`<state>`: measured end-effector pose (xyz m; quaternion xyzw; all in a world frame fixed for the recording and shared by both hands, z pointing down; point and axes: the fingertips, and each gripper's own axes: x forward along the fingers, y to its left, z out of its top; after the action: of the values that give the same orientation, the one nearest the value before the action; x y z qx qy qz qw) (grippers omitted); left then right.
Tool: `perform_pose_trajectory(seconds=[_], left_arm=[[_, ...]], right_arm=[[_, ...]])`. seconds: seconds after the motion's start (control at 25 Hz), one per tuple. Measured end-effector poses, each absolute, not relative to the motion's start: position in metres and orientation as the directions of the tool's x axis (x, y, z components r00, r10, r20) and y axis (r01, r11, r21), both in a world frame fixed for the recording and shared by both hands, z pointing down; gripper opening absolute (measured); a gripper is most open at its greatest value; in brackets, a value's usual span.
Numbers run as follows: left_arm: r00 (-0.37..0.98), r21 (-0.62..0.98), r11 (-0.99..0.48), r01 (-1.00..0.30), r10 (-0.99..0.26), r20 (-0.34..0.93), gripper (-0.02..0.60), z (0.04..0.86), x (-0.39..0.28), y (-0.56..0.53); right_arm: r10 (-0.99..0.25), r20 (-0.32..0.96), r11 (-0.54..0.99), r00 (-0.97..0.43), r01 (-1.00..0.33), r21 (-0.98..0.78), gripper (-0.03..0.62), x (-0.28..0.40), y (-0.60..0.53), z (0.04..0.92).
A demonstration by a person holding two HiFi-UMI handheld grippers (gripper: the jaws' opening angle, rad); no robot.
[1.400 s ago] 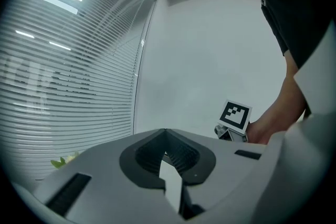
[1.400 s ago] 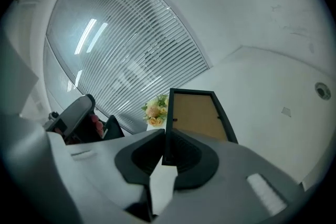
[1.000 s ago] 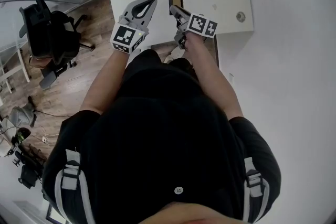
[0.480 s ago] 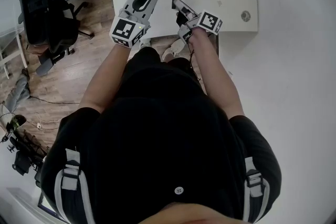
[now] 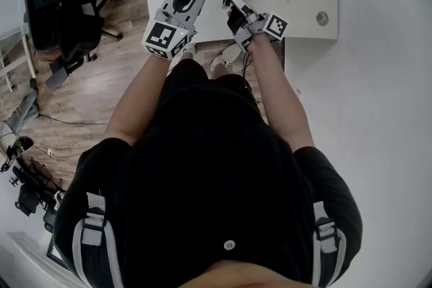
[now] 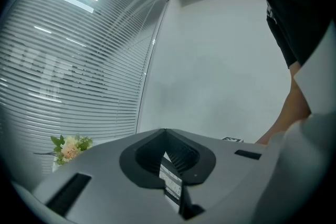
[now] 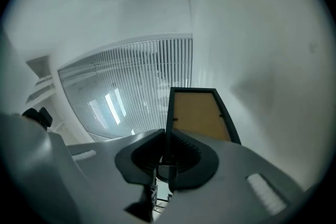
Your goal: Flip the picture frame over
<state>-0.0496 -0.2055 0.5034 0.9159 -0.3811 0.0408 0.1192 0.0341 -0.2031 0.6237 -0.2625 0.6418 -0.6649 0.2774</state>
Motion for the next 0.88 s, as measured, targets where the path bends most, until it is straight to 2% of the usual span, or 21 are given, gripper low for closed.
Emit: perform_pose_trajectory(seconds=[0.28, 0.44, 0.72, 0.88], left_arm=[[0.702, 0.194, -0.675, -0.712, -0.69, 0.177, 0.005, 0.51, -0.049, -0.199], [0.701, 0.195, -0.673, -0.713, -0.689, 0.183, 0.005, 0.513, -0.049, -0.198], [0.707, 0.19, -0.681, -0.707, -0.682, 0.187, 0.005, 0.515, -0.042, -0.196], [0.713, 0.185, -0.688, -0.702, -0.677, 0.183, 0.005, 0.511, -0.036, -0.196]], right_arm=[[-0.722, -0.1, -0.057, -0.684, 0.204, -0.977, 0.051, 0.033, -0.2, 0.644], [-0.725, -0.122, -0.071, -0.678, 0.25, -0.966, 0.049, 0.036, -0.198, 0.653], [-0.717, -0.046, -0.078, -0.696, 0.146, -0.986, 0.052, 0.054, -0.193, 0.666], [-0.71, 0.001, -0.046, -0.704, 0.044, -0.998, 0.049, 0.067, -0.194, 0.666]])
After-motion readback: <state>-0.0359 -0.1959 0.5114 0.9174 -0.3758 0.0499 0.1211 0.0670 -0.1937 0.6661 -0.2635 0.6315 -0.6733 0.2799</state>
